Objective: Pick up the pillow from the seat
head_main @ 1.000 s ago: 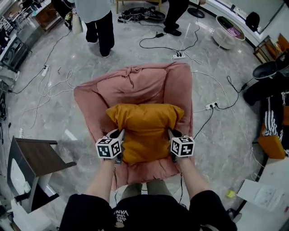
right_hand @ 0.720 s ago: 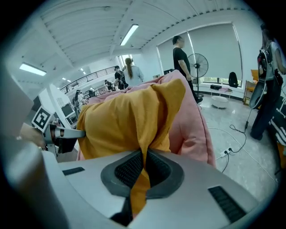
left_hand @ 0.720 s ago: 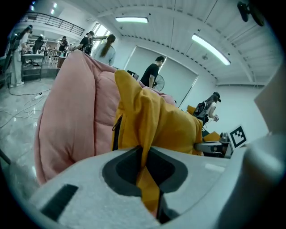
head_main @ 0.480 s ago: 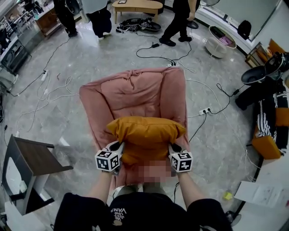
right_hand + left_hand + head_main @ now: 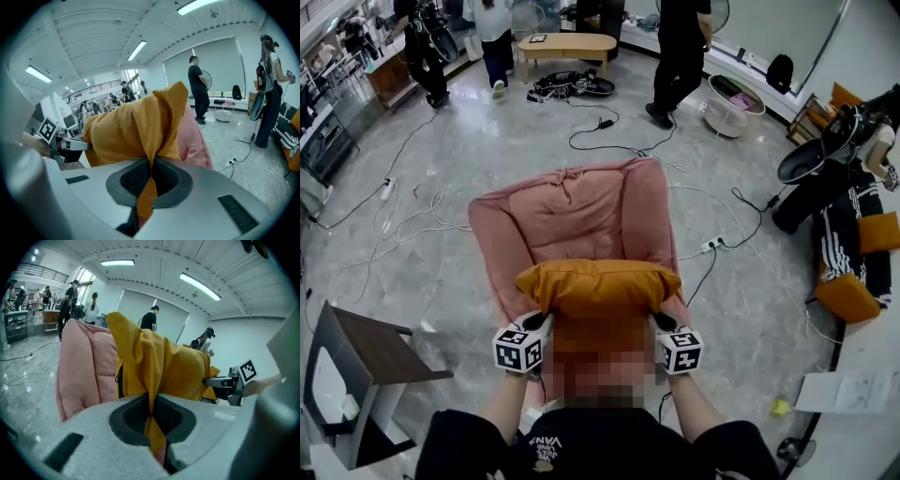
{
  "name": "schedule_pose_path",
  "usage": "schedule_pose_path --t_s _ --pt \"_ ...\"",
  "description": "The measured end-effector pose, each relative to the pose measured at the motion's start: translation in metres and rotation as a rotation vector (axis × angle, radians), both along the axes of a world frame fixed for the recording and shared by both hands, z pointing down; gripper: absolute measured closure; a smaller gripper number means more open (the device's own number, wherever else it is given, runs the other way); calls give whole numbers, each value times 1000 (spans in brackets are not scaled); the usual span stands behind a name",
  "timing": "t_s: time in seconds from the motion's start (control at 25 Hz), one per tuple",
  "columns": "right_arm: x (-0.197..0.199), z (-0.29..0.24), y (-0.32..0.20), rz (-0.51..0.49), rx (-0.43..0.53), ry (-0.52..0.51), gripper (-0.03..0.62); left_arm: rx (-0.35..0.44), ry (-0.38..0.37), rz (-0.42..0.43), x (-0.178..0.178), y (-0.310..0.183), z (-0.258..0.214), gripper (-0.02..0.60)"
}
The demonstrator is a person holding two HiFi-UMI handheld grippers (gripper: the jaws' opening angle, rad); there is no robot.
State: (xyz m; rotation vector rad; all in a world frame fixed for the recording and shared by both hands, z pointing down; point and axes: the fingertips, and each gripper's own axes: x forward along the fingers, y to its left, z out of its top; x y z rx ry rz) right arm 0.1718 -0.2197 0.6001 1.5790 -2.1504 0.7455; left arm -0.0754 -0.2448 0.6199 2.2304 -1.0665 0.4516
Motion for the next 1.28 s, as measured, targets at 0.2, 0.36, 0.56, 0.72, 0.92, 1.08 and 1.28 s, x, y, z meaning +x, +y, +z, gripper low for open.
schedule_pose_path --t_s 0.2,0.36,0.56,0.72,0.92,1.08,1.28 --pt "-1 -22 10 33 32 -5 583 40 7 32 -1 8 -20 557" --pt "-1 -38 19 56 65 -18 582 73 13 50 -1 15 -36 557" --pt "-4 -79 28 79 155 -46 582 164 34 67 -3 18 -74 557" --pt "-7 -121 31 98 257 -60 582 268 58 92 -6 16 -114 558" --pt "-5 -171 37 137 380 -83 582 403 102 107 -4 10 -171 558" --pt "-10 -200 44 161 455 -118 582 515 124 111 -8 7 -214 558" --pt "-12 -239 50 154 544 -143 582 631 140 114 -9 5 -262 558"
